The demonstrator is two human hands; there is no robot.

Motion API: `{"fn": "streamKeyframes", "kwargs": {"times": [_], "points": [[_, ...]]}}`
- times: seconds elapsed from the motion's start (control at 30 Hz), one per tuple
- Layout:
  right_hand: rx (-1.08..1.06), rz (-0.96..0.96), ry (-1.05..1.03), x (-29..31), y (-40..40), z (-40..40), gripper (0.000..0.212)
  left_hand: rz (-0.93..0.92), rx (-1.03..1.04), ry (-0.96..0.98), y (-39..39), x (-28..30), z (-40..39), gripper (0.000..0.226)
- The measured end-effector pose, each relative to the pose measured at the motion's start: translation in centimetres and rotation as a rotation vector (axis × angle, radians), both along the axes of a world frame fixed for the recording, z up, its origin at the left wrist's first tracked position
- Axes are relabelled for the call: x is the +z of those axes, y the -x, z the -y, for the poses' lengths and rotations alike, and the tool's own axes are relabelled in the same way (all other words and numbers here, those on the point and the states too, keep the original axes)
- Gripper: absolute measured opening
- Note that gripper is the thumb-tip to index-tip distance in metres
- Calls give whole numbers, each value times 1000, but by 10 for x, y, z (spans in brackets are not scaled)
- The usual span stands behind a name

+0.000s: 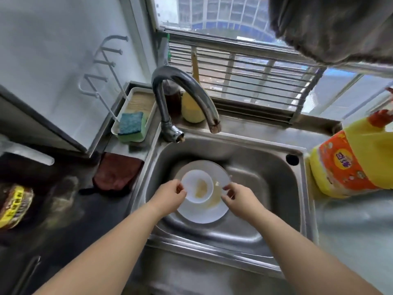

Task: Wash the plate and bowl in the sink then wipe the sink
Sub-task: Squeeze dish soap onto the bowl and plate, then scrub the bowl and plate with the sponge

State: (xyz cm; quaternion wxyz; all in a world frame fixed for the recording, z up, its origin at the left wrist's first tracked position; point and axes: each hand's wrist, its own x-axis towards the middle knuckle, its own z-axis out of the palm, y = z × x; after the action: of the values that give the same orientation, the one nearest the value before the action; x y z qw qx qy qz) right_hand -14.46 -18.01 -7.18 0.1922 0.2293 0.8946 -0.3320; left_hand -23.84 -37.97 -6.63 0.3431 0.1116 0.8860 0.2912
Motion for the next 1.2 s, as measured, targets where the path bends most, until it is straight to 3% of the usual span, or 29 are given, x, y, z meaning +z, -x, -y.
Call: {"fn": "streamKeyframes", "kwargs": {"times": [0.23,0.33,0.43,0.5,0.6,0.73,1.03,1.1,1.2], "points": [[-58,38,2,-22,21,12,33,-27,41,-31,12,-1,4,7],[-64,-41,42,-6,36,20,30,-239,129,-84,29,18,15,1],[-3,-115,56,19,58,33,28,-551,314,-32,61,38,34,21],[25,-151,74,34,71,45,27,-648,383,90,85,44,47,38],[46,-200,118,47,82,61,24,-615,337,200,115,38,59,54],[96,-233,89,44,78,71,24,-553,242,234,132,22,61,57],[39,-197,142,36,59,71,19,-710,310,96,145,28,72,12],[24,-193,163,38,61,75,20,-675,372,76,142,32,72,11],[25,-206,191,44,63,80,19,-453,693,6,148,34,65,33]]}}
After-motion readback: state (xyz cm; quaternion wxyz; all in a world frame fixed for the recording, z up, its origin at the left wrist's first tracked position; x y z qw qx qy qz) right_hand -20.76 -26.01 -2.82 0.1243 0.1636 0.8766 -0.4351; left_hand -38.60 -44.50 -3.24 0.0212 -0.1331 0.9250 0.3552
